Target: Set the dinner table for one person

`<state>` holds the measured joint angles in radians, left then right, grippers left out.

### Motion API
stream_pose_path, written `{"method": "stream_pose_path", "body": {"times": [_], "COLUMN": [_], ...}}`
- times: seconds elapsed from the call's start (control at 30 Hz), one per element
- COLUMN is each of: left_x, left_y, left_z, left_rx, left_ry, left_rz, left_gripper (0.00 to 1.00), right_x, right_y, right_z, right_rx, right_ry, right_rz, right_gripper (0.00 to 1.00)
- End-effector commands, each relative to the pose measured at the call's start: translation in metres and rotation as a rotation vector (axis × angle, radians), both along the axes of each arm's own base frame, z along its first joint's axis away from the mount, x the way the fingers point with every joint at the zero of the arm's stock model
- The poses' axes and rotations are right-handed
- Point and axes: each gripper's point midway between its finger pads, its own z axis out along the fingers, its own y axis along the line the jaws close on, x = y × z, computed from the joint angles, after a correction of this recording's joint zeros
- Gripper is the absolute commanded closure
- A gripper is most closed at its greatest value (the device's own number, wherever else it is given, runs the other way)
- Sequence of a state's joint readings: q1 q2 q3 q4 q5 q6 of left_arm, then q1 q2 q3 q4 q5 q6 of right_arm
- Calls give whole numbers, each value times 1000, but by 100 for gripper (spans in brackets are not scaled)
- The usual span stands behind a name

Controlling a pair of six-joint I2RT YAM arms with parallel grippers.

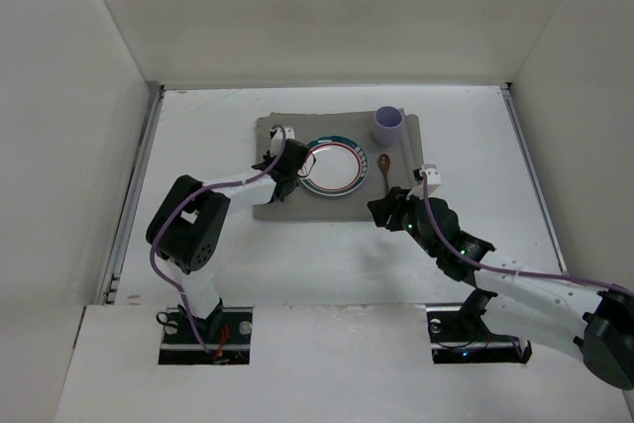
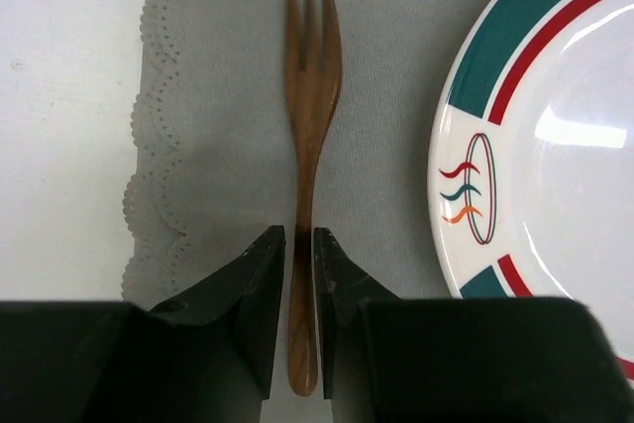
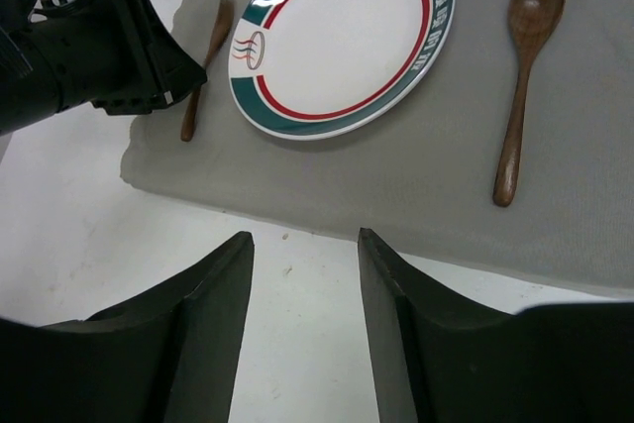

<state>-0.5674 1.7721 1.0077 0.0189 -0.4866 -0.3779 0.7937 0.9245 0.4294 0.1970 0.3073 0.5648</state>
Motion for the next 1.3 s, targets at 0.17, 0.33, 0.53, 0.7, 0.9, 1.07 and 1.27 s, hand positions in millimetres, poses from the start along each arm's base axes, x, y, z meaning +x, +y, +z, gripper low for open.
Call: {"method": "stream_pose_path", "body": {"times": [0.17, 0.33, 0.53, 0.7, 0.9, 1.07, 1.27], "left_x": [0, -9, -36, -70, -115, -140, -148], "left_y": [8, 16, 53, 99, 149, 173, 180], "left_z": [46, 88, 121, 116, 86, 61, 44], "left_rx": [-27, -80, -232, -323, -338, -368, -442], "left_ry": [-122, -222, -316, -328, -281, -255, -274], "left_rz": [0, 33, 175, 320, 463, 601, 695], "left_gripper": [67, 56, 47, 39, 0, 0, 0], "right_x": [9, 10, 11, 10, 14, 15, -2], "right_y": [6, 4, -2, -9, -10, 1, 16], "right_z": [35, 36, 38, 47, 43, 34, 23], "right_rx": [72, 74, 82, 108, 97, 84, 119], "right_ry": [-83, -88, -100, -124, -112, -94, -104], "right_rz": [-15, -27, -50, -74, -93, -80, -37], "right_gripper": [43, 40, 44, 75, 76, 49, 40]}}
